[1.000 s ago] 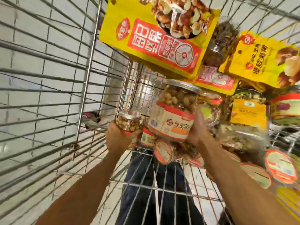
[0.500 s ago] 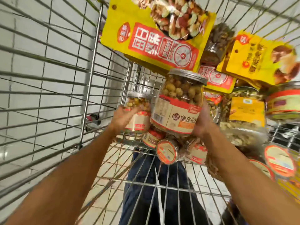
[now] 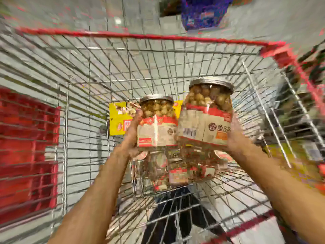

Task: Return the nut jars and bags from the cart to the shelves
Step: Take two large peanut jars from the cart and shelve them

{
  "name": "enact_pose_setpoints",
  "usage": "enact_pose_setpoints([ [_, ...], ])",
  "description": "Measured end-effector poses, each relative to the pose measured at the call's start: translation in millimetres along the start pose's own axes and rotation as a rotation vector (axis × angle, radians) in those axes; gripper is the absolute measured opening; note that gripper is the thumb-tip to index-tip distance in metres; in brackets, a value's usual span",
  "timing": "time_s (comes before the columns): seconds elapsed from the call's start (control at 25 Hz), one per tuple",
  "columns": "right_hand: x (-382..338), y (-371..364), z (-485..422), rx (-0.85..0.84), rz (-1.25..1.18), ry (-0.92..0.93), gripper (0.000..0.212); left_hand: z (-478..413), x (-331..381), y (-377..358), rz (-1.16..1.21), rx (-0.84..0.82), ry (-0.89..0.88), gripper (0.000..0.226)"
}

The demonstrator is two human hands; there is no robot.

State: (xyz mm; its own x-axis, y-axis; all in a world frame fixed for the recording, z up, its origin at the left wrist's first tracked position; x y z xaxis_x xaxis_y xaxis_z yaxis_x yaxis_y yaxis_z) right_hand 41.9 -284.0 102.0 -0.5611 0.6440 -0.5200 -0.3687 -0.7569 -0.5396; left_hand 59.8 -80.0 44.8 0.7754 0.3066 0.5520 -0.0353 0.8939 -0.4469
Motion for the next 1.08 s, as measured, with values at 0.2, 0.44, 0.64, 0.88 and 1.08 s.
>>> enact_pose_setpoints([
  [0.2, -47, 71, 146, 0.167, -0.404, 0.266, 0.078, 59, 32, -164, -0.069, -0.436, -0.095, 0.072],
  [0.44, -80, 204, 335, 0.424, -0.607, 0.725, 0.076, 111, -77, -367, -0.213, -0.73, -0.052, 0.085],
  [0.64, -75, 321, 473, 0.545, -0.672, 0.902, 0.077, 155, -212, -507, -0.215, -1.014, 0.161, 0.076],
  [0.88, -63, 392, 579, 0.579, -0.725, 1.039, 0.058, 199, -311, -605, -0.404, -1.124, 0.13, 0.073],
  [1.08, -48, 424, 624, 0.575, -0.84, 1.152, 0.056, 236, -363, -676, -0.488, -1.118, -0.045, 0.078],
])
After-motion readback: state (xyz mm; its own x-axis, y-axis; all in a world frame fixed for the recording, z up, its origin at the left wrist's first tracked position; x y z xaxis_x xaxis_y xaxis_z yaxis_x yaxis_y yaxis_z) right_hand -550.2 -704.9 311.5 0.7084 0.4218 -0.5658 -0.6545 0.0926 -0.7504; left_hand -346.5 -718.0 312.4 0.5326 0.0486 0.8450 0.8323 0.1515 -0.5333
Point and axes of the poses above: each hand's wrist, its own z-axis away from the middle knuckle, its own y-axis out of the back of the hand, x = y × z, the point moved 4 cm from there along -z, towards the middle knuckle, and after that the axes turned 5 degrees about x, right-handed, at the moved point
